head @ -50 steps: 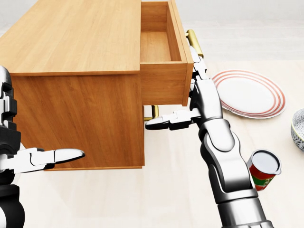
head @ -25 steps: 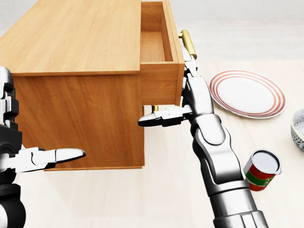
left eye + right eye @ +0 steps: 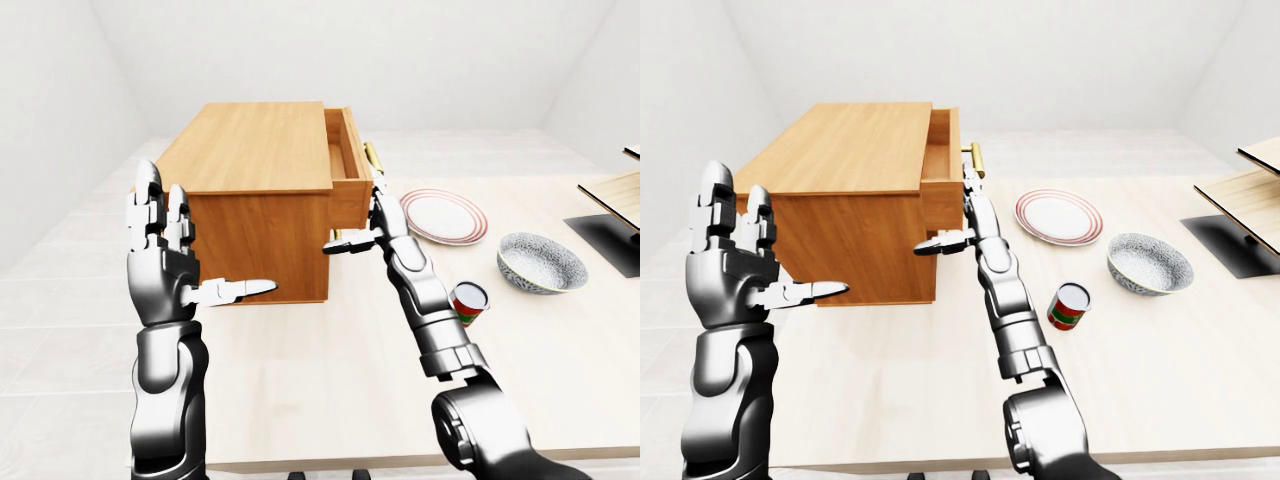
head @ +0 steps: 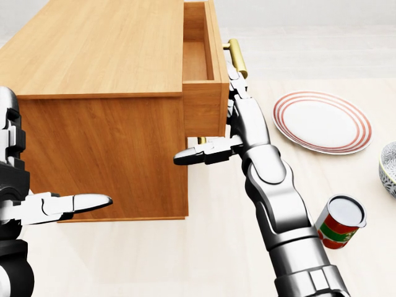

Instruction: Close the top drawer of the cabinet.

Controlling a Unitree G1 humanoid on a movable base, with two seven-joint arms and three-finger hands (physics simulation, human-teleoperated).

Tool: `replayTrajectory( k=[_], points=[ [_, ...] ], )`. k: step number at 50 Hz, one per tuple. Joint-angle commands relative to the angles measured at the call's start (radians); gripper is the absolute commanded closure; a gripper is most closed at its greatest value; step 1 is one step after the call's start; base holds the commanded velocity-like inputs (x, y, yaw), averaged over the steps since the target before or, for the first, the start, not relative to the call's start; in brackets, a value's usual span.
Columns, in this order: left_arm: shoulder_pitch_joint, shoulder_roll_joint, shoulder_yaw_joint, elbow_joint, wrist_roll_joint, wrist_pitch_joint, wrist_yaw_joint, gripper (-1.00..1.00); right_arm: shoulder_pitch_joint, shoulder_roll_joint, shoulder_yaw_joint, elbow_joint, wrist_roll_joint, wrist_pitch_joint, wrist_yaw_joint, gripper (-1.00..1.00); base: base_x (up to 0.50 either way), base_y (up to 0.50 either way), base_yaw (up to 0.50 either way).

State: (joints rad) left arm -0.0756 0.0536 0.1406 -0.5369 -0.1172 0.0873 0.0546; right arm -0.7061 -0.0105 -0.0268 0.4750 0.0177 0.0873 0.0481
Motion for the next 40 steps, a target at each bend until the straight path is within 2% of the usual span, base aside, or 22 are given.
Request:
replayTrajectory(
  k=[1,30,35,40],
  points=[
    [0.0,-0.001,-0.002,0.002,0.001,0.0,-0.002,-1.0,-0.008,0.09,0.058,0.099,0.014,0.0,0.063,-1.0,0.0,0.0,0.01],
    [-0.007,0.001,0.0,-0.001,-0.004,0.0,-0.001,-1.0,-0.071,0.128,0.063,0.218,0.013,0.0,0.084,-1.0,0.0,0.0,0.0],
    [-0.004,0.001,0.002,0.007,-0.005,0.0,-0.004,-1.0,-0.085,0.137,0.065,0.256,0.015,-0.023,0.087,-1.0,0.0,0.0,0.0],
    [-0.003,0.0,0.002,0.005,-0.006,0.0,-0.004,-1.0,-0.092,0.14,0.064,0.267,0.016,-0.028,0.089,-1.0,0.0,0.0,0.0]
  ],
)
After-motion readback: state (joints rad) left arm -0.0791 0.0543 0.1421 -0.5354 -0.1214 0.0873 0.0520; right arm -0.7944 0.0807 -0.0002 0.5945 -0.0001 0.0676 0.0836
